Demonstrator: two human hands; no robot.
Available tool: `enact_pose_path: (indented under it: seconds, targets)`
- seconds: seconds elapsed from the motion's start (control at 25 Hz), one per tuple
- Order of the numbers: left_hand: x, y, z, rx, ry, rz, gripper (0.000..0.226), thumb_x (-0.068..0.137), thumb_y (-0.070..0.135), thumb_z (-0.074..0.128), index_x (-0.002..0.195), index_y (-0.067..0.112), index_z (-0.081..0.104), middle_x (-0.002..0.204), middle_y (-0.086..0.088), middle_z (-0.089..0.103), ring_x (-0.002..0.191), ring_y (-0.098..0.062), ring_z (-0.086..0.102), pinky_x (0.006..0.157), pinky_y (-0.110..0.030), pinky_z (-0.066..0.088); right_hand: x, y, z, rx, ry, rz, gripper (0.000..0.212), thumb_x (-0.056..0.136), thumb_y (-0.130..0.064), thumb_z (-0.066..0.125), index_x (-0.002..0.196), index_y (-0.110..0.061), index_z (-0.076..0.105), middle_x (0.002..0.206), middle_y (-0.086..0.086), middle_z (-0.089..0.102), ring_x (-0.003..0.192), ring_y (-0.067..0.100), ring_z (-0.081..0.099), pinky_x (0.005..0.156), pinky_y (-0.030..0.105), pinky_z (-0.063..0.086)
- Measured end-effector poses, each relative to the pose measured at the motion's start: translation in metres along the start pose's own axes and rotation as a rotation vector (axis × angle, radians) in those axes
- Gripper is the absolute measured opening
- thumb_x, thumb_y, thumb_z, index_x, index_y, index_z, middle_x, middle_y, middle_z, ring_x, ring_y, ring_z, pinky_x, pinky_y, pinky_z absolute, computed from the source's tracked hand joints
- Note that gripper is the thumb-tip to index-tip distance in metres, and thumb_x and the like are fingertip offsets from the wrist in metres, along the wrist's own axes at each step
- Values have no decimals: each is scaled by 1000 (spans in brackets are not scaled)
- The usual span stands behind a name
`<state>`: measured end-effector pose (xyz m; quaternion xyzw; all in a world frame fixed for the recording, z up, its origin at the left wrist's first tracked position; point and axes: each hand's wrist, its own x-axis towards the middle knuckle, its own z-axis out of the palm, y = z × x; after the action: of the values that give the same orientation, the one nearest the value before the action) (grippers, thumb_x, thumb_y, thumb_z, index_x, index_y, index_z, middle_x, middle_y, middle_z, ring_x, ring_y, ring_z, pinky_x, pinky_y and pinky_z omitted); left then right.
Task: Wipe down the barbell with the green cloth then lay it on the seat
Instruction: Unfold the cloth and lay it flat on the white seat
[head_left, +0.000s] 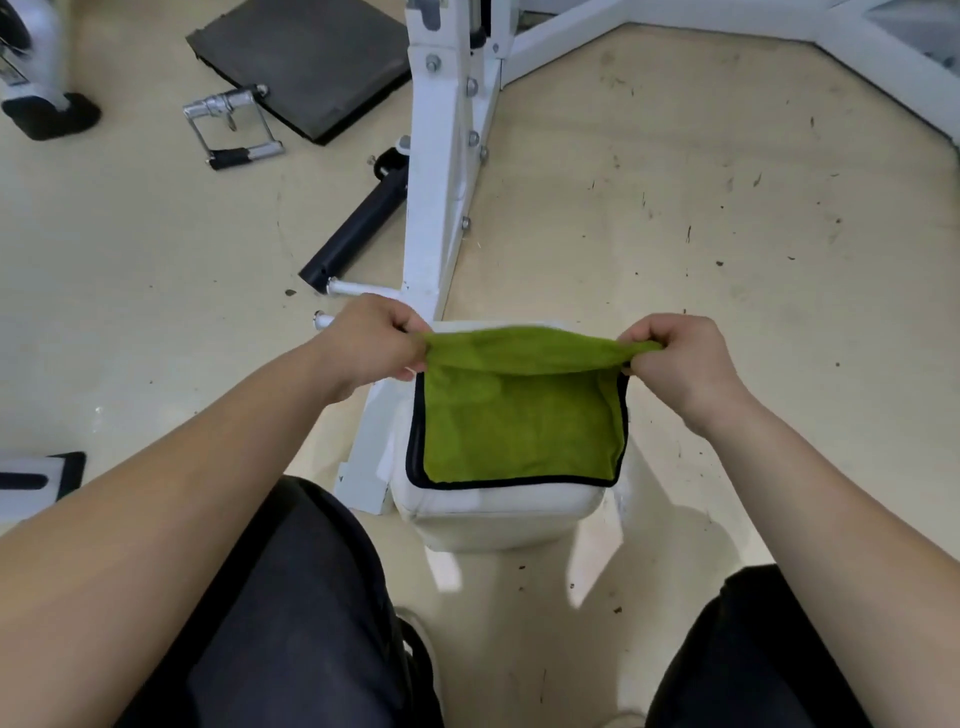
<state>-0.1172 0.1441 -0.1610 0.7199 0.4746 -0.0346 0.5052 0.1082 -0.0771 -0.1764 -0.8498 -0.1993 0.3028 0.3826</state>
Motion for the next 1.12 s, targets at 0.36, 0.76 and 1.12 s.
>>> enact_pose_path:
  seconds: [0.36,0.76,1.12]
  targets:
    - [-11,-22,34,666,-284,-71,35,75,2,46,97,9,73,95,-10,75,76,-28,72,65,-36,62,-18,38,-1,-392,-479,73,26,83,-7,66,95,-25,80,97,-8,68,91,15,64,75,27,52]
    - [19,-49,63,604,-43,-93,39,75,25,72,110,16,59,109,-8,66,102,-30,62,88,-45,58,6,74,31,187,-276,378,31,92,-24,77,117,-12,65,124,8,69,108,28,68,94,45,56]
    - [-4,-9,45,-222,79,-147,15,73,11,71,83,15,60,74,-2,59,68,-20,56,66,-31,46,2,30,29,79,-163,36,21,92,-27,62,81,-14,50,77,6,51,69,21,52,63,33,40]
